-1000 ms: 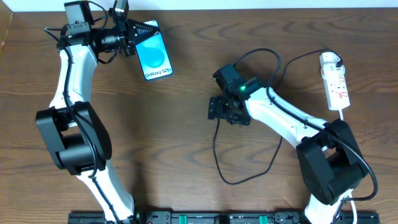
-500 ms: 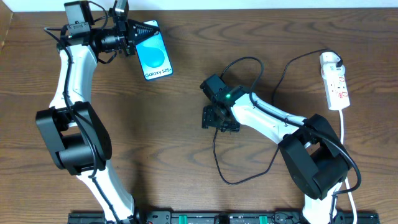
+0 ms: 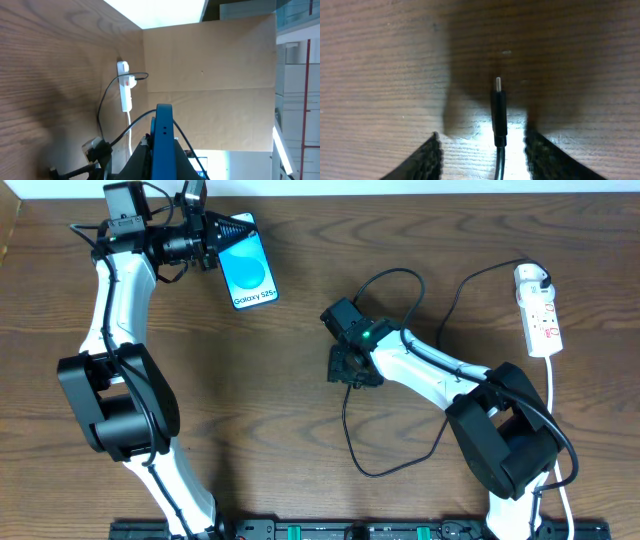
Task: Plug charger to phone and switch on socket
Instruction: 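Lower the right gripper and grasp the black cable's USB-C plug, then lift the plug with the right gripper toward the phone's bottom port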
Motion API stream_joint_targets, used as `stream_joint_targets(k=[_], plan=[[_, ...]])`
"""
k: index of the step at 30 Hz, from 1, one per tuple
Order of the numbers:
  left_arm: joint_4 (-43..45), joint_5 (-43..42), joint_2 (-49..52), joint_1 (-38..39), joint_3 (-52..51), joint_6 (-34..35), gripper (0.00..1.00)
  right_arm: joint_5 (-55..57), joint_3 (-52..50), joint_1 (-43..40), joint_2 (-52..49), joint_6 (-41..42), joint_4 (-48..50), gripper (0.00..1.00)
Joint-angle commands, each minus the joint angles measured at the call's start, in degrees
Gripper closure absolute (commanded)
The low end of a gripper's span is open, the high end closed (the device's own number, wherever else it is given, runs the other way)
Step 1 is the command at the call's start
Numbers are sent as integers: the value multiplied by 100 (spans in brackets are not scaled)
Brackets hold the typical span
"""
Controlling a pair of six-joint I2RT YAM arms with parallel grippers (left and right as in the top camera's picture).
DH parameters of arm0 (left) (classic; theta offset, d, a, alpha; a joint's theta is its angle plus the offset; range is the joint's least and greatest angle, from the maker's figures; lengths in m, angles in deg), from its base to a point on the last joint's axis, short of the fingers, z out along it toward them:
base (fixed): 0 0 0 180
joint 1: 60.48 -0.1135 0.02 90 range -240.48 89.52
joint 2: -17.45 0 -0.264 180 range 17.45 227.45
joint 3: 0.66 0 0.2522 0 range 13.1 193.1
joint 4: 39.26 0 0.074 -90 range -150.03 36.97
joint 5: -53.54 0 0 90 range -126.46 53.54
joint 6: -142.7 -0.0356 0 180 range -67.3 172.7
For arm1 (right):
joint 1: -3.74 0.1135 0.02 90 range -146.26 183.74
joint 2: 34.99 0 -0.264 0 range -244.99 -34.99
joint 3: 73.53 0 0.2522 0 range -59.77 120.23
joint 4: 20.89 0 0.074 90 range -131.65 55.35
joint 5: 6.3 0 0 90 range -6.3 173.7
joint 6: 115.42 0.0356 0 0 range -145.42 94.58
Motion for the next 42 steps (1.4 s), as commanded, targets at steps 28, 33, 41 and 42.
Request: stream_joint_targets(k=[28,33,41,42], plan=[[-13,-127,-15,9,52,61,93,-229,35,-267,-120,-739,245,99],[442,-358,-15,7,52,225,93,-1692,44,-387,116,-2000,903,99],[1099,-354,-17,7,52,505,93,-4376,46,-789,374,-2417,1923,99],[1458,-317,-17,7,52,789,93,-4817,46,-905,391,-2304,2190,99]])
